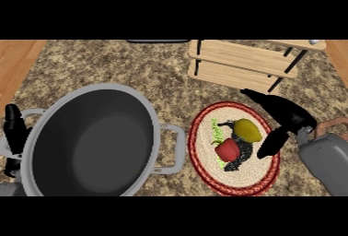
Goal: Pick the lemon from the placemat and place it in the tiered shelf
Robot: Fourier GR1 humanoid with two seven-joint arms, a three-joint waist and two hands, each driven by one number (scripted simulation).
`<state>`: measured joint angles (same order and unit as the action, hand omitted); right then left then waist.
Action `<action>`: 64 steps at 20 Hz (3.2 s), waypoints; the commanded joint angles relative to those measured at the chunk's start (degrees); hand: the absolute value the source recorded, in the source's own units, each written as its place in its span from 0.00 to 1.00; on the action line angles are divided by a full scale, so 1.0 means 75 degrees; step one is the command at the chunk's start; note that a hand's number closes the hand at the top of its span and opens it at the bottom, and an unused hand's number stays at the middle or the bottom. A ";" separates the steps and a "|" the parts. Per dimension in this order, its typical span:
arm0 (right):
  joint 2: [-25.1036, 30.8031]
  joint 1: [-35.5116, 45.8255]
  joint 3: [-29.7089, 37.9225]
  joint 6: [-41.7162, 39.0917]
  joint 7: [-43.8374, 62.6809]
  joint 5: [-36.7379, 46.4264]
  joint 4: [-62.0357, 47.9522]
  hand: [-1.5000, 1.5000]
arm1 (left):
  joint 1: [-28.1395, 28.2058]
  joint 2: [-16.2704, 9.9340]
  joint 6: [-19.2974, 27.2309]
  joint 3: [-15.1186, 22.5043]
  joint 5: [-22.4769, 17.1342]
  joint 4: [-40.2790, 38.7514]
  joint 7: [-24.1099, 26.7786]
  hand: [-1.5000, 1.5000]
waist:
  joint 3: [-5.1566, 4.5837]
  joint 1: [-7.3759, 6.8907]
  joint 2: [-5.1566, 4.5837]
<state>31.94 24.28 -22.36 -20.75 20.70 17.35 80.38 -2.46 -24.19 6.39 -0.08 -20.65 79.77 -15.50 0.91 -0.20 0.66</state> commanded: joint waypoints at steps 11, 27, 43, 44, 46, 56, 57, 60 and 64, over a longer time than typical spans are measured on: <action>-0.0560 0.0015 -0.0124 0.0555 -0.0013 0.1355 -0.0730 0.00 | 0.0059 0.0850 0.0070 0.0626 0.0679 -0.0031 -0.0029 0.50 | -0.0120 0.0008 -0.0095; -0.1697 0.0084 -0.0023 0.1950 -0.1771 0.2309 -0.2949 0.00 | 0.0034 0.0999 -0.0248 0.0248 0.0774 -0.0150 -0.0132 0.50 | -0.0117 -0.0034 -0.0117; -0.3578 0.0592 -0.0003 0.1885 0.0041 0.2494 -0.2975 1.00 | -0.0063 0.1095 -0.0339 0.0017 0.0980 -0.0220 -0.0109 0.50 | -0.0129 0.0086 -0.0085; -0.4156 0.0625 0.0007 0.2296 0.0682 0.2596 -0.3132 1.00 | 0.0113 0.1089 -0.0557 -0.0018 0.0797 -0.0163 -0.0114 0.50 | -0.0132 0.0007 -0.0090; -0.4202 0.0852 0.0008 0.2955 0.1456 0.2332 -0.2952 1.00 | -0.0003 0.1065 -0.0608 0.0014 0.0890 -0.0302 -0.0062 0.50 | -0.0128 -0.0018 -0.0111; -0.4248 0.2406 -0.1197 0.4736 0.4050 0.3391 -0.0705 1.00 | 0.0278 0.1347 -0.0473 0.0032 0.1127 -0.0303 0.0055 0.50 | -0.0133 0.0140 -0.0003; -0.4246 0.2805 -0.1101 0.4668 0.4533 0.3576 -0.0413 1.00 | 0.0092 0.0976 -0.0631 -0.0256 0.0924 -0.0217 -0.0212 0.50 | -0.0131 0.0141 0.0017; -0.4244 0.3146 -0.0978 0.4140 0.5661 0.4225 0.0487 1.00 | 0.0274 0.1332 -0.0442 -0.0119 0.1049 -0.0308 -0.0015 0.50 | -0.0135 0.0324 0.0056; -0.3949 0.3988 -0.0382 0.3081 0.6718 0.4566 0.1309 1.00 | 0.0381 0.1269 -0.0565 -0.0145 0.1113 -0.0271 0.0228 0.50 | -0.0127 0.0211 0.0016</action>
<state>2.41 49.00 -27.82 8.11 60.52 49.03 83.61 0.35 -16.13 2.16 -5.70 -16.50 76.64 -15.37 -0.05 1.31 0.81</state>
